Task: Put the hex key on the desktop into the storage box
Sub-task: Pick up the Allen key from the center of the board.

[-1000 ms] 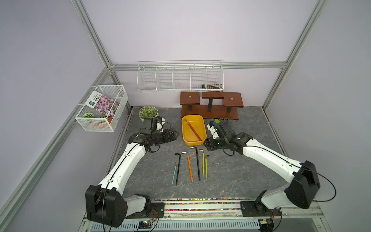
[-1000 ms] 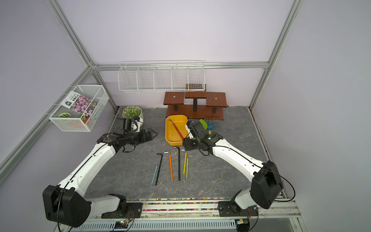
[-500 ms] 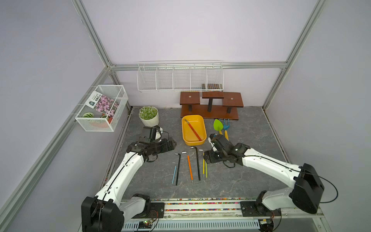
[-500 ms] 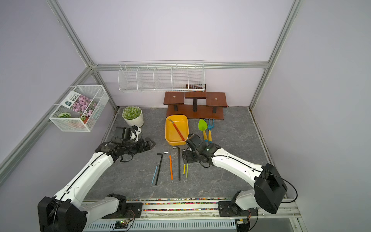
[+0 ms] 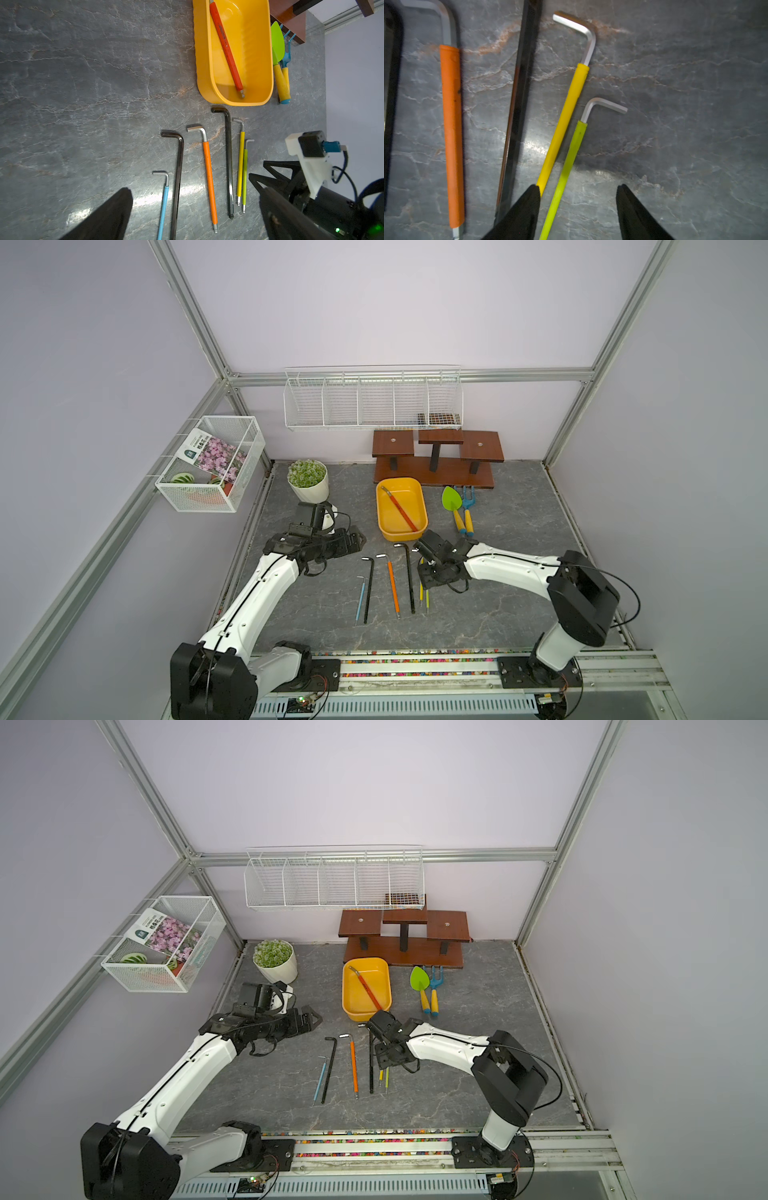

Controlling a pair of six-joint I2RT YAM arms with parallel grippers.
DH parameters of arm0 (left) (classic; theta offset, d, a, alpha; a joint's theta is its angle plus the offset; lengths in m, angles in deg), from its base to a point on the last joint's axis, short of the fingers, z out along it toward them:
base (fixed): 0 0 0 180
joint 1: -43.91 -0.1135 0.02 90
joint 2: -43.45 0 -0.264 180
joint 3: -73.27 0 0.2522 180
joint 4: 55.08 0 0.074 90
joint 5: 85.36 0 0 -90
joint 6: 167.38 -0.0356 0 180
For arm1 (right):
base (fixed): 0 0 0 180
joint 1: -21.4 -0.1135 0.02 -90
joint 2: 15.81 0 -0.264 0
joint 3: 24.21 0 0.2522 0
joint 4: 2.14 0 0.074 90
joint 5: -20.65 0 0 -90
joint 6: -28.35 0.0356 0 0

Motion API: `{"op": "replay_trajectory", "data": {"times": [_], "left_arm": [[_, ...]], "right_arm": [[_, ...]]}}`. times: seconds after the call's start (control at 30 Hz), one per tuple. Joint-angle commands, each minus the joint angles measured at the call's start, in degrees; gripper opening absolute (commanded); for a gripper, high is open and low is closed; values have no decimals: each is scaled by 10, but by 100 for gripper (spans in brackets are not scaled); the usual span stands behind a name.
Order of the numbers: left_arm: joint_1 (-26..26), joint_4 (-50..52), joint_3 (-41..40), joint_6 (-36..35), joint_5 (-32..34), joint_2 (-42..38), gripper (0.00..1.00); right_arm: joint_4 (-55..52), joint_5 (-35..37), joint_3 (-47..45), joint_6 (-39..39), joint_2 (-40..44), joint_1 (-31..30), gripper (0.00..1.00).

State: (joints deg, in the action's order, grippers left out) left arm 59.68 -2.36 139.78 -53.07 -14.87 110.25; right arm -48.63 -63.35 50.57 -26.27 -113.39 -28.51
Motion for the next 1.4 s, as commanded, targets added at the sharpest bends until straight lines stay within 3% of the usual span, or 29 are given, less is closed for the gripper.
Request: {"op": "replay_trajectory", "data": {"times": [0.0,0.57,0.97,1.37], "left_arm": [[1,9,-5,-11,2,-2,100],[1,9,-8,-11,4,-8,100],[1,8,-10,-9,4,-12,100],[1,10,-9,-9,9,-6,100]], "right_arm": [[-11,12,17,12,-21,-8,61],[-16,31,16,24,-54,-10,47],[-16,35,20,35,-84,-13,45],[-16,68,-4,49,-67,-19,18]]}}
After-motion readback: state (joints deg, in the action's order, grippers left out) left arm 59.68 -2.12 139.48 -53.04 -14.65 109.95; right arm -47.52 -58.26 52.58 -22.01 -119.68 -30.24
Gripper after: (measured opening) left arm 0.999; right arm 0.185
